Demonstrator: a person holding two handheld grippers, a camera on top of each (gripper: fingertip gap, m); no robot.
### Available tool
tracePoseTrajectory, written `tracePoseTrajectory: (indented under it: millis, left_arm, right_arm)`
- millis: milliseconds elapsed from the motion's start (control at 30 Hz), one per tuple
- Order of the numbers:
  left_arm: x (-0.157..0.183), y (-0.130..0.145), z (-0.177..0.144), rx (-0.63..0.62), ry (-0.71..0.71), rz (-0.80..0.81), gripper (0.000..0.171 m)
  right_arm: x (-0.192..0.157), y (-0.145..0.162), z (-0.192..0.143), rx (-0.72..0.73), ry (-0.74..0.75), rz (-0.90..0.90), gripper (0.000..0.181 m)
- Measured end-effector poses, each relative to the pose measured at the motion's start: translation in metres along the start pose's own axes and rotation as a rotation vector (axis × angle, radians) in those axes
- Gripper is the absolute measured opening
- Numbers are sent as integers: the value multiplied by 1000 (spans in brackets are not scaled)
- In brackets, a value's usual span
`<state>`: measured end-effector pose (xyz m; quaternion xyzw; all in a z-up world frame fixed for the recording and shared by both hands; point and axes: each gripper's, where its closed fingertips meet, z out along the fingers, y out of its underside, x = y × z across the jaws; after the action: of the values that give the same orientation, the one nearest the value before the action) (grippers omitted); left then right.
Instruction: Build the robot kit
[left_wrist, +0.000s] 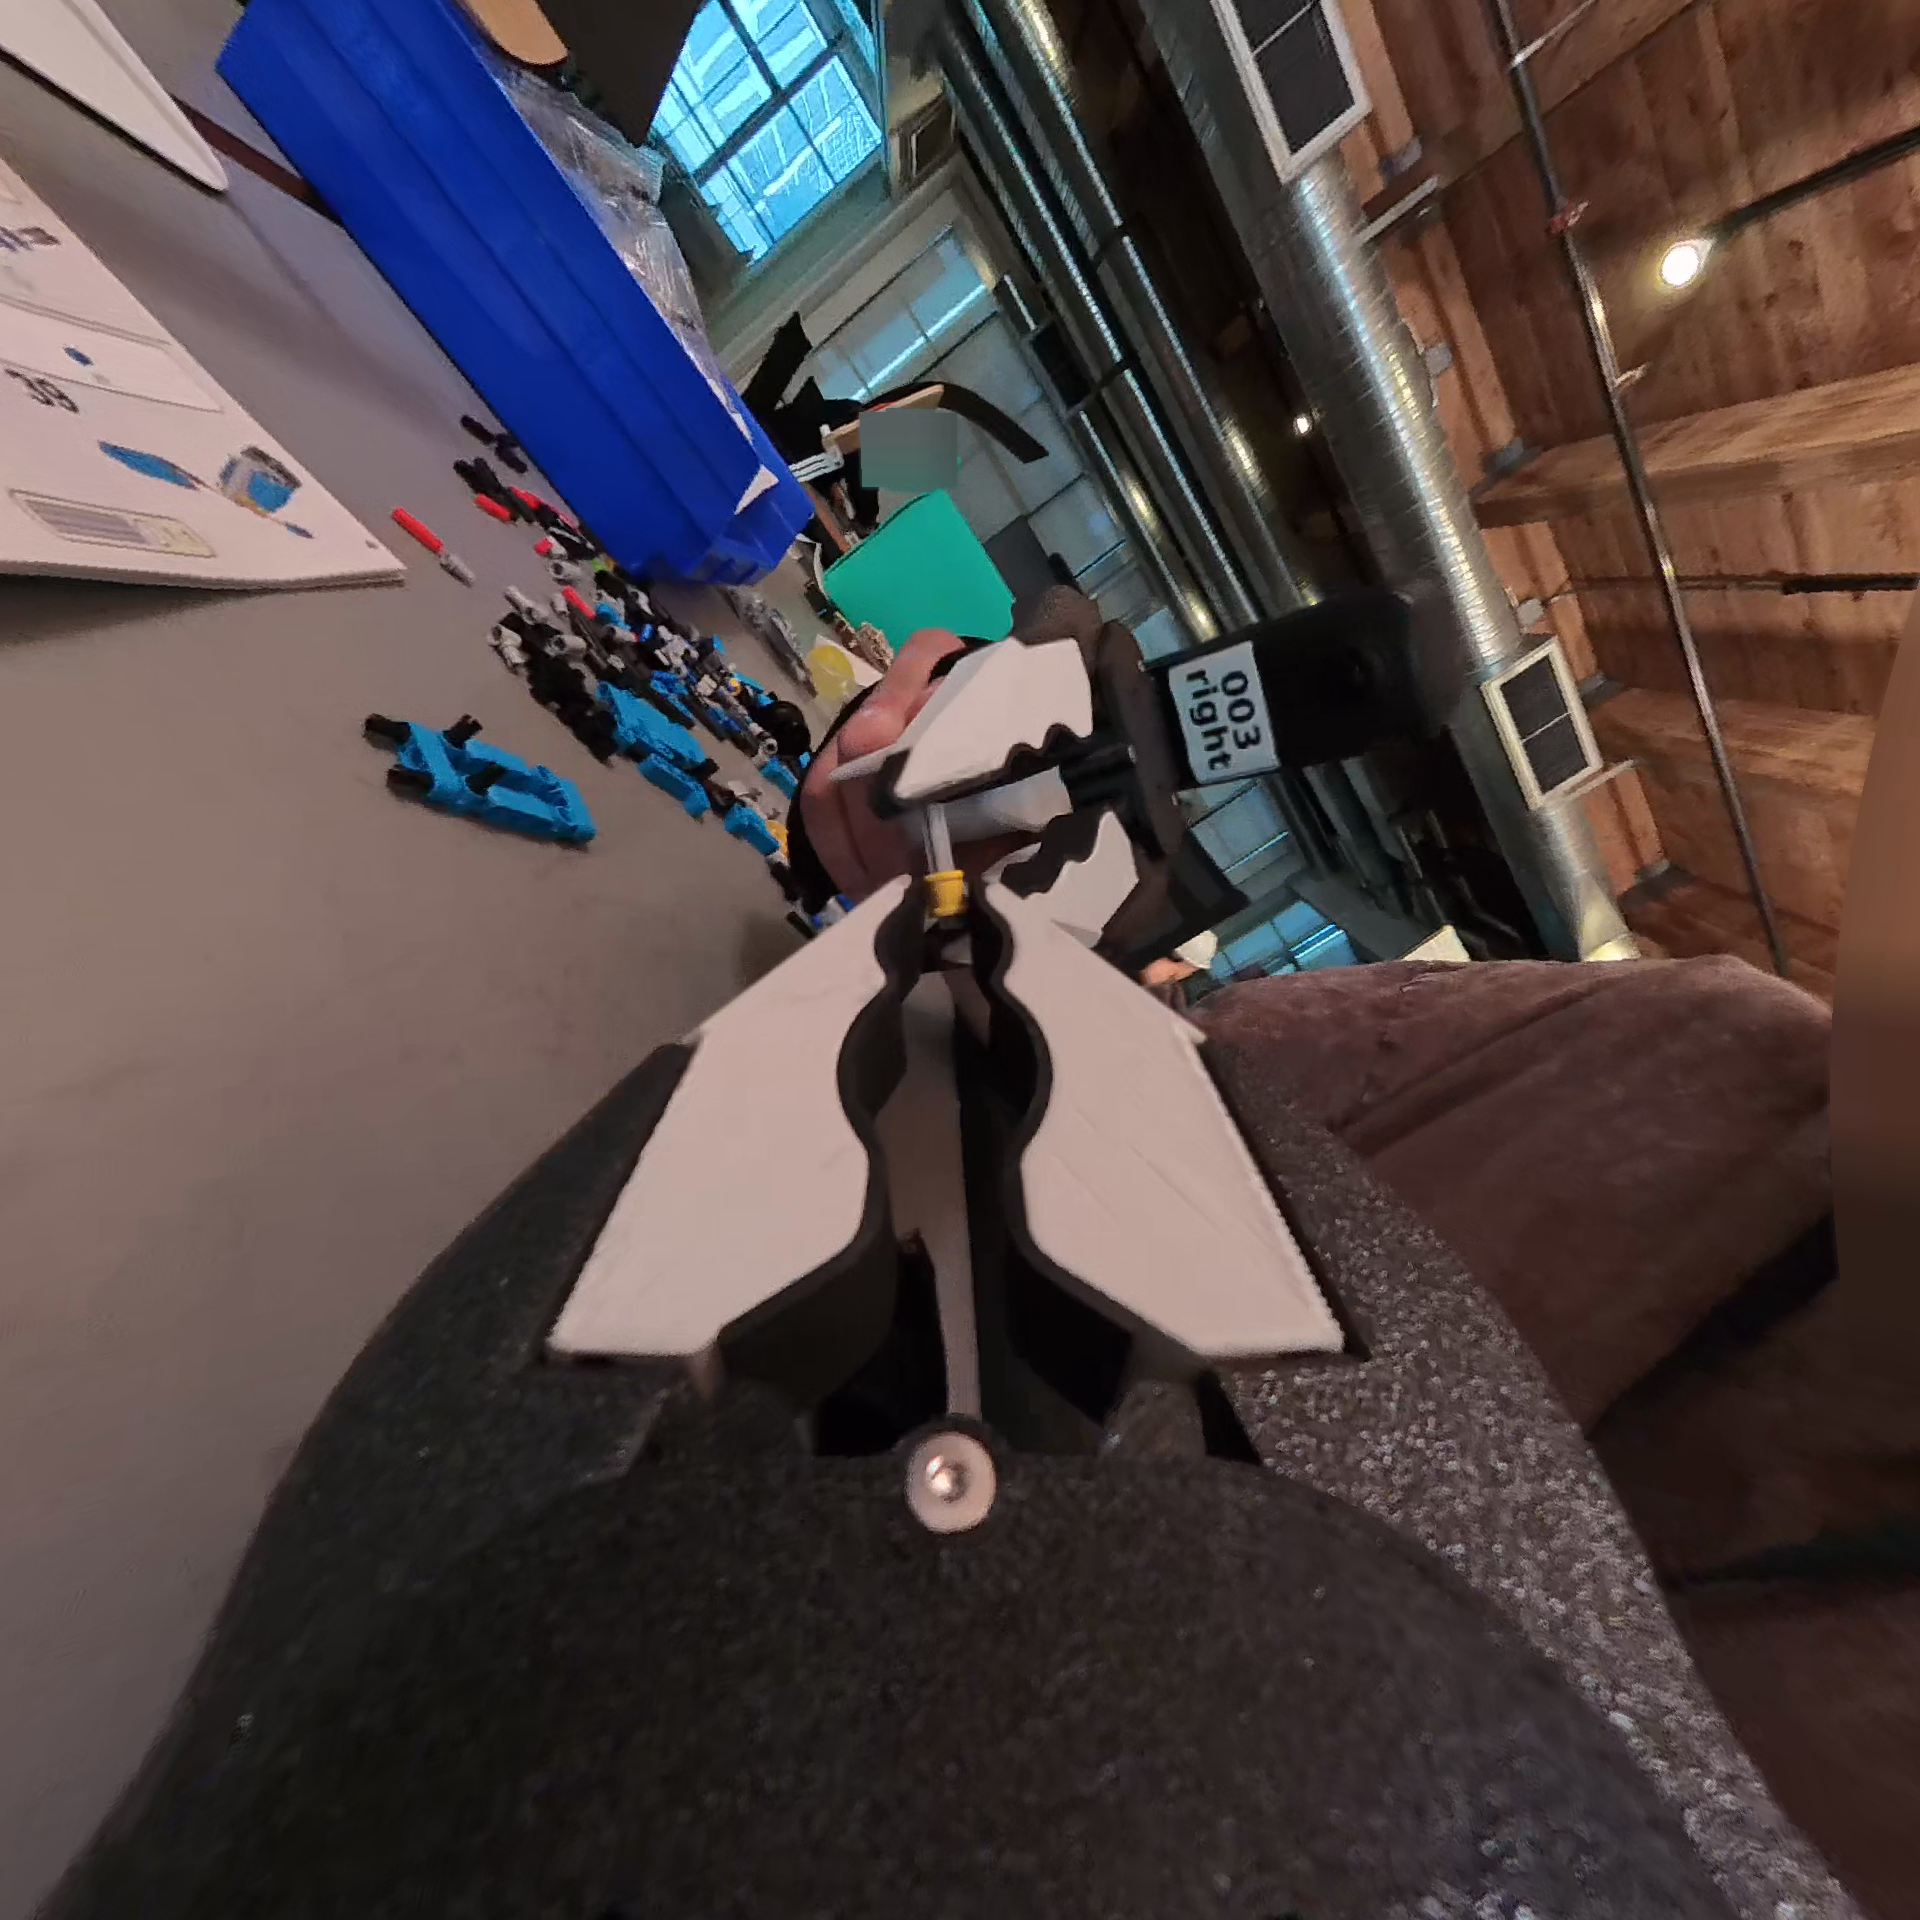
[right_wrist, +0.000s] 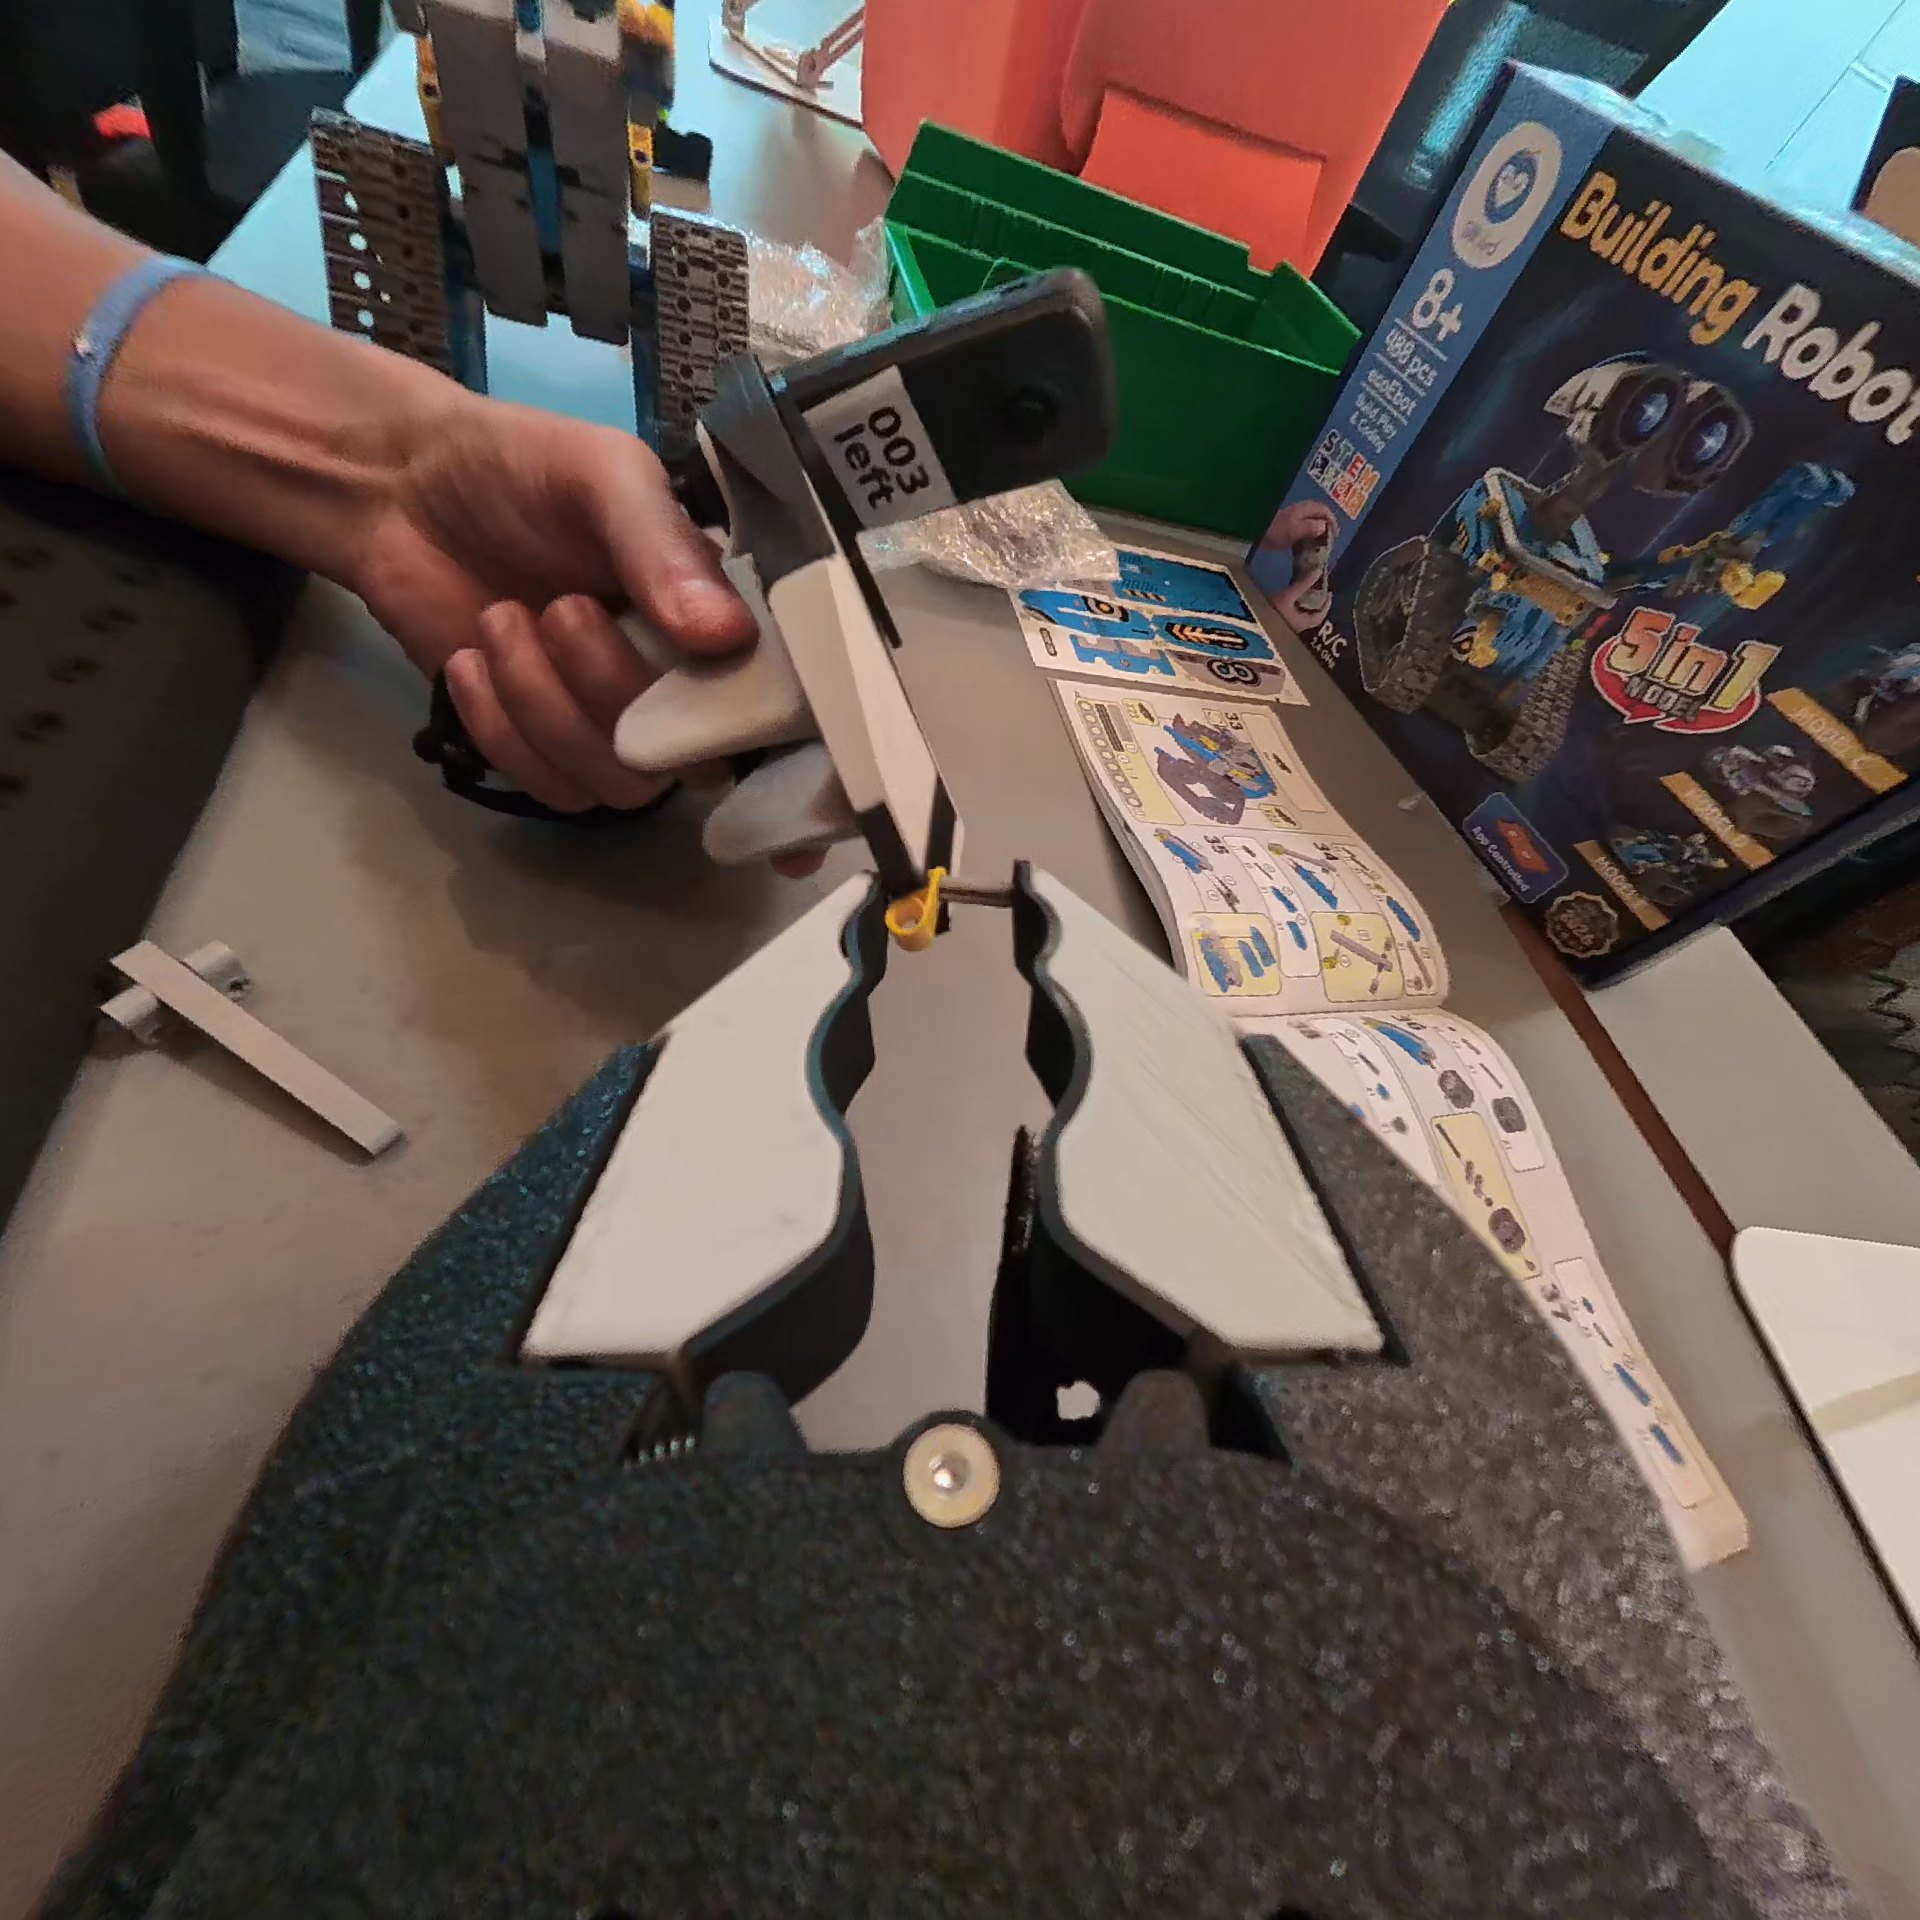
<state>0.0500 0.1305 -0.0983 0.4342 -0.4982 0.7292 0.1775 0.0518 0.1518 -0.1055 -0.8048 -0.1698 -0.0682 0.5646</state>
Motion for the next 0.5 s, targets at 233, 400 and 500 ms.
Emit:
tracePoseTrajectory:
  millis: [233,400,500]
  left_arm:
    - [-17,-10,-8,70,-81,-40,6]
    - [-18,-16,-12,117,-60,-98,6]
    - [-19,-16,-10,127,-54,-119,6]
  right_arm:
    - [14,6,3,-73,162,-57,30]
    - [13,2,5,-75,194,-57,22]
    - [12,4,8,-82,194,-44,21]
